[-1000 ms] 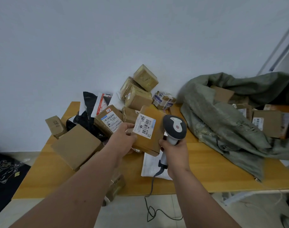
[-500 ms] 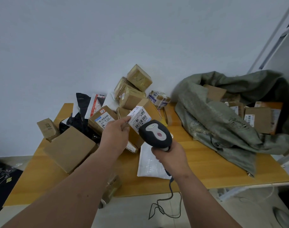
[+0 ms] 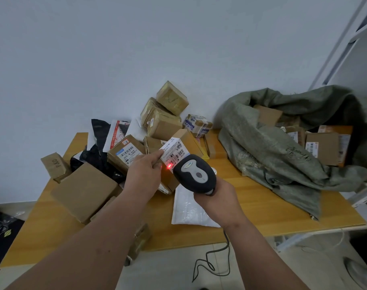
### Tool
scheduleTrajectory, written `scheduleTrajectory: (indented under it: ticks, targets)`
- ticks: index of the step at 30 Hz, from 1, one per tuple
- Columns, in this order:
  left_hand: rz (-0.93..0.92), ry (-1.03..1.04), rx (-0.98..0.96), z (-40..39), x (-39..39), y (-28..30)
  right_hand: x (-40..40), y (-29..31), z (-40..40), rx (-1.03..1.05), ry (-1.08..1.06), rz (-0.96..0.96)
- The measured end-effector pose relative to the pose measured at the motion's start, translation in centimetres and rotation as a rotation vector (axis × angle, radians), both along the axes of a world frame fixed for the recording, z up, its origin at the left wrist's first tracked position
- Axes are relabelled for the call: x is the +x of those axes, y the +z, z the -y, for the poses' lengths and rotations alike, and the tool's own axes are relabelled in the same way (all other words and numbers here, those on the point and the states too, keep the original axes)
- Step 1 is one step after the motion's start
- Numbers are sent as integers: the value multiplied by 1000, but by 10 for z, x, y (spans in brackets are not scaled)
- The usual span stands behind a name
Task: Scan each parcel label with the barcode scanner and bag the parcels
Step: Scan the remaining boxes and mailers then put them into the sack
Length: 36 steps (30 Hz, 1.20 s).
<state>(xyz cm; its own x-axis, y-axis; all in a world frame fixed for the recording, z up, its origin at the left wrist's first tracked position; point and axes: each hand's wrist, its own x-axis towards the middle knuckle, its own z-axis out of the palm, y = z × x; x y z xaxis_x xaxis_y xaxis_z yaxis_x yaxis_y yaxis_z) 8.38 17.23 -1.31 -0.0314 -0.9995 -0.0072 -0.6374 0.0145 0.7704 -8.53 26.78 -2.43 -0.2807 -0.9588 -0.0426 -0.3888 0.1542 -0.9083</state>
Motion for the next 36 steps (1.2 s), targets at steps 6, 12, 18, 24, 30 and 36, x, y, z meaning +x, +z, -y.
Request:
scheduleTrajectory:
  ticks: [6,12,18,24,30,36]
  targets:
    - [46,-10,-14,-1,-9,4,-6,-2,1,-11,-15,19]
    - [90,-61,-68,-2,-26,8,-24,-5,10,1,-82,116]
    - [199,-61,-198,7,-74,15,-65,-6,26,18,-211,270]
    - [172,-136,-302,23,-158,21,-137,0,42,9,-309,401]
    - [179,-209,-358,42,-242,23,-208,16,61,-92,-427,532]
    - [221,-295,-485,59,-314,30,-269,23,76,-200,-479,690]
